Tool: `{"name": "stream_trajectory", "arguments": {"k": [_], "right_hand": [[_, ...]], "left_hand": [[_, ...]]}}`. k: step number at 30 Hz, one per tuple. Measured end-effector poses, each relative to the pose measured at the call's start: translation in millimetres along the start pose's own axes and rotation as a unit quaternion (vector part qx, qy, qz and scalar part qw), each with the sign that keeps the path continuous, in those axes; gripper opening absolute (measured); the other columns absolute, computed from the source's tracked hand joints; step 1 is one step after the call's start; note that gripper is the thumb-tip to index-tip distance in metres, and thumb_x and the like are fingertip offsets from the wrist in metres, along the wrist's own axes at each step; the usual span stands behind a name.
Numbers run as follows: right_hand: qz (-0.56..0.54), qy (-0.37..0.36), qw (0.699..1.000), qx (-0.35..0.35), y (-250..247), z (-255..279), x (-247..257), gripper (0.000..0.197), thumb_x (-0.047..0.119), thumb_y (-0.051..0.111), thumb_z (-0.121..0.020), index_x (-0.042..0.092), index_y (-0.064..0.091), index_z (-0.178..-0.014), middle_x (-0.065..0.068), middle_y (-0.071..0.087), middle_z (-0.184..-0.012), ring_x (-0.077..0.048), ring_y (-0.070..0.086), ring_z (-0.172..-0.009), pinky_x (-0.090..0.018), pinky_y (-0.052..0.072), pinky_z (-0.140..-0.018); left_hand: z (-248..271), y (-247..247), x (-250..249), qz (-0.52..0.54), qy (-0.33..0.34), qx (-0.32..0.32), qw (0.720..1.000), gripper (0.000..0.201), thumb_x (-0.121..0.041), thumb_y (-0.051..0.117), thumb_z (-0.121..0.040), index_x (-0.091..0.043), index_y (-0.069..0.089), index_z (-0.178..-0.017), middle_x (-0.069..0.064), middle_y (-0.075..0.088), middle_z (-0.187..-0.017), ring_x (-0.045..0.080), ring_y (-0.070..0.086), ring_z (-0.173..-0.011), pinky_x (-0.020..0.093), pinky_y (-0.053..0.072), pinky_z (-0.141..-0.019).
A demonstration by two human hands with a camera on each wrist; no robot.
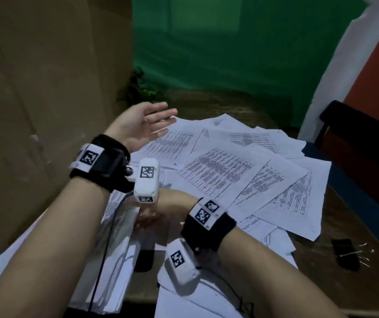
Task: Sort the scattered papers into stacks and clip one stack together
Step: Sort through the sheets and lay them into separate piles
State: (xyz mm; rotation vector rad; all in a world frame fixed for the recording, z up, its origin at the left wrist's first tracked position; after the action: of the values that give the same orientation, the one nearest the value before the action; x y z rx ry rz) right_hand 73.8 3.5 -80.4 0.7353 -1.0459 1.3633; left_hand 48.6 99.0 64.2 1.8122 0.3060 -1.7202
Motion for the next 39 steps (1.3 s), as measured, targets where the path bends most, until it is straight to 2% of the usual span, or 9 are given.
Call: {"name": "stream_trajectory", "arguments": {"k": [4, 9, 15, 23, 28, 30, 33, 36, 39], "right_hand": [[-0.207, -0.012, 0.950, -0.235, -100, 23, -5, 0.026, 0.023, 0.067, -0.089, 0.009, 0.059, -0.110, -0.007, 0.057, -0.089, -0.010, 0.059, -0.061, -0.025, 0.053, -0.054], [-0.241, 0.063, 0.756, -0.605, -218, 51, -63, 0.105, 0.047, 0.073, -0.047, 0.019, 0.035, -0.141, -0.013, 0.039, -0.139, -0.032, 0.054, -0.113, -0.048, 0.054, -0.091], [-0.305, -0.015, 0.864, -0.400, -204, 39, -61, 0.009, -0.003, 0.069, -0.083, -0.003, 0.062, -0.088, -0.013, 0.062, -0.078, -0.022, 0.061, -0.066, -0.029, 0.055, -0.053], [-0.390, -0.153, 0.885, -0.203, -200, 74, -29, 0.038, -0.001, 0.049, -0.094, 0.004, 0.073, -0.065, -0.005, 0.070, -0.068, -0.012, 0.070, -0.059, -0.021, 0.056, -0.053], [-0.309, -0.107, 0.895, -0.303, -214, 66, -39, 0.030, 0.018, 0.062, -0.092, 0.003, 0.061, -0.118, -0.012, 0.067, -0.110, -0.023, 0.066, -0.088, -0.031, 0.055, -0.069], [-0.303, -0.061, 0.816, -0.489, -235, 75, -56, 0.047, 0.027, 0.065, -0.089, 0.014, 0.051, -0.132, -0.003, 0.057, -0.126, -0.022, 0.058, -0.105, -0.033, 0.048, -0.081], [-0.203, 0.068, 0.701, -0.680, -268, 98, -91, 0.090, 0.038, 0.066, -0.068, 0.022, 0.029, -0.148, -0.014, 0.035, -0.148, -0.036, 0.040, -0.131, -0.049, 0.041, -0.105], [-0.301, 0.041, 0.724, -0.619, -279, 98, -106, 0.087, 0.026, 0.075, -0.063, 0.008, 0.038, -0.140, -0.018, 0.041, -0.142, -0.033, 0.048, -0.116, -0.050, 0.052, -0.092], [-0.341, -0.003, 0.807, -0.483, -266, 91, -93, 0.037, -0.001, 0.073, -0.081, -0.010, 0.056, -0.112, -0.017, 0.056, -0.115, -0.027, 0.060, -0.093, -0.035, 0.060, -0.062]], "left_hand": [[-21, -11, 51, 0.039, -0.048, -0.045, 0.997, 0.021, -0.021, 0.045, -0.097, -0.016, 0.055, -0.115, 0.010, 0.063, -0.127, 0.019, 0.062, -0.112, 0.034, 0.041, -0.106], [-40, -9, 109, 0.103, -0.067, -0.099, 0.987, 0.024, -0.020, 0.051, -0.094, -0.014, 0.055, -0.117, 0.012, 0.058, -0.131, 0.021, 0.058, -0.113, 0.034, 0.041, -0.105], [-49, -16, 140, 0.110, -0.038, -0.074, 0.990, 0.042, -0.022, 0.049, -0.097, -0.015, 0.047, -0.138, 0.009, 0.049, -0.140, 0.021, 0.049, -0.128, 0.036, 0.035, -0.112], [-52, -21, 156, -0.013, -0.059, -0.012, 0.998, 0.081, -0.057, 0.065, -0.080, -0.024, 0.034, -0.147, -0.001, 0.035, -0.151, 0.018, 0.033, -0.139, 0.040, 0.020, -0.118], [-52, -18, 159, -0.065, -0.059, -0.003, 0.996, 0.066, -0.033, 0.085, -0.065, -0.002, 0.059, -0.118, 0.018, 0.066, -0.118, 0.030, 0.062, -0.108, 0.046, 0.048, -0.098], [-51, -16, 155, -0.061, -0.026, -0.051, 0.997, 0.025, -0.009, 0.069, -0.082, -0.003, 0.062, -0.105, 0.013, 0.068, -0.105, 0.026, 0.062, -0.100, 0.039, 0.051, -0.094], [-55, -24, 159, -0.109, -0.040, -0.036, 0.993, 0.041, 0.007, 0.055, -0.089, -0.004, 0.053, -0.129, 0.013, 0.065, -0.120, 0.028, 0.062, -0.111, 0.044, 0.045, -0.101], [-57, -28, 166, -0.209, -0.084, -0.010, 0.974, 0.049, 0.008, 0.052, -0.091, -0.006, 0.043, -0.137, 0.012, 0.065, -0.119, 0.031, 0.063, -0.105, 0.045, 0.050, -0.092], [-53, -21, 163, -0.160, -0.068, -0.024, 0.984, 0.057, 0.016, 0.038, -0.092, -0.008, 0.036, -0.143, 0.015, 0.058, -0.123, 0.033, 0.057, -0.111, 0.041, 0.047, -0.096]]}}
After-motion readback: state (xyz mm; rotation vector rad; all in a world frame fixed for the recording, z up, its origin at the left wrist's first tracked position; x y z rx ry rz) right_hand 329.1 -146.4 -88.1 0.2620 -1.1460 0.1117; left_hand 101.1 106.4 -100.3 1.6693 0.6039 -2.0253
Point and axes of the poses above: each hand's wrist, its own z-axis away from the middle knuckle, its own y-axis out of the palm, x = y × z, the point moved 2 cm from there along -z, towards the middle knuckle
